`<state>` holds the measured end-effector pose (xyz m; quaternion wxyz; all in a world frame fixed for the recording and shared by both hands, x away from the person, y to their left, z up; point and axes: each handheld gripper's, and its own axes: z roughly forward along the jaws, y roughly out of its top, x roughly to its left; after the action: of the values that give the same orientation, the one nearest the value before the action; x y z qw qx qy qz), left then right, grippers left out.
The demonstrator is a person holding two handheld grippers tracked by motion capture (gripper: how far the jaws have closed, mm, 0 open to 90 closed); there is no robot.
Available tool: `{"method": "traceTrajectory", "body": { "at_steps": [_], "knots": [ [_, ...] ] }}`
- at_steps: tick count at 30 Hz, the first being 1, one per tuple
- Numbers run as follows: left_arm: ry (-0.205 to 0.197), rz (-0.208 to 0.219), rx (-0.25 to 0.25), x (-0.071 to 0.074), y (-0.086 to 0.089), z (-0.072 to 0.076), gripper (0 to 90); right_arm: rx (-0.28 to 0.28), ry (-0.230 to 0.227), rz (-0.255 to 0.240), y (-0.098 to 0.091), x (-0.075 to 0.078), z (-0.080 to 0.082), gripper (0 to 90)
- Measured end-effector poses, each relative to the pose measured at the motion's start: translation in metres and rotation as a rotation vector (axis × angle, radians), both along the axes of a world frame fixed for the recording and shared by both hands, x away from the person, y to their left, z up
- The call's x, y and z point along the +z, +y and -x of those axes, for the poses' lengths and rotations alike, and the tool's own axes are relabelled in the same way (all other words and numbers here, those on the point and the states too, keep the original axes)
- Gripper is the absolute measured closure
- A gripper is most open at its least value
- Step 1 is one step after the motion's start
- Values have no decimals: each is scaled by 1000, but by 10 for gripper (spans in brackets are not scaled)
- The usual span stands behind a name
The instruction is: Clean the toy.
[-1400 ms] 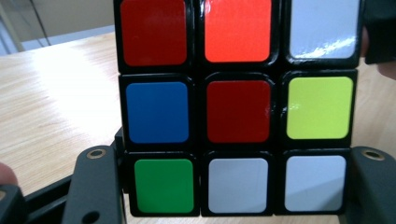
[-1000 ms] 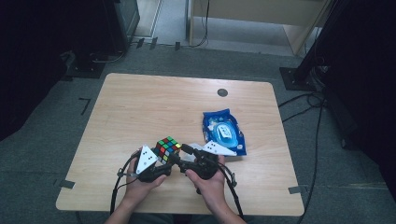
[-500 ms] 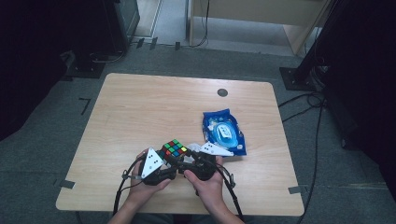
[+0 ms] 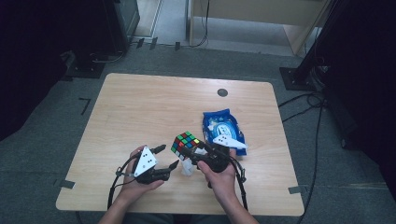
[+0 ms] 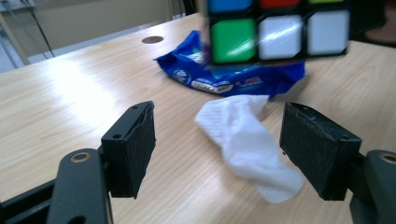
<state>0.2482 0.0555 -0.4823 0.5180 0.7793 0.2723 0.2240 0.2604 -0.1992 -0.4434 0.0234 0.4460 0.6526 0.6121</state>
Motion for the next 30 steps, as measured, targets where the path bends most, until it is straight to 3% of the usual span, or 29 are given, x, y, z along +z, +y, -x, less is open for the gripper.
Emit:
{"method": "traceTrajectory", "body": {
  "at_steps": [2,10,23,30],
  "knots": [
    [-14,-28,13,0,1,-1,284,24,22,2,0,-1,-1,345],
    [-61,-46,-10,3,-3,4,286,79,59,19,10,-5,-1,345],
    [-95,-81,-31,3,-9,8,262,94,58,38,13,-6,0,344],
    [-113,-90,-52,3,-16,13,315,97,64,35,13,-6,-1,343]
  ]
}}
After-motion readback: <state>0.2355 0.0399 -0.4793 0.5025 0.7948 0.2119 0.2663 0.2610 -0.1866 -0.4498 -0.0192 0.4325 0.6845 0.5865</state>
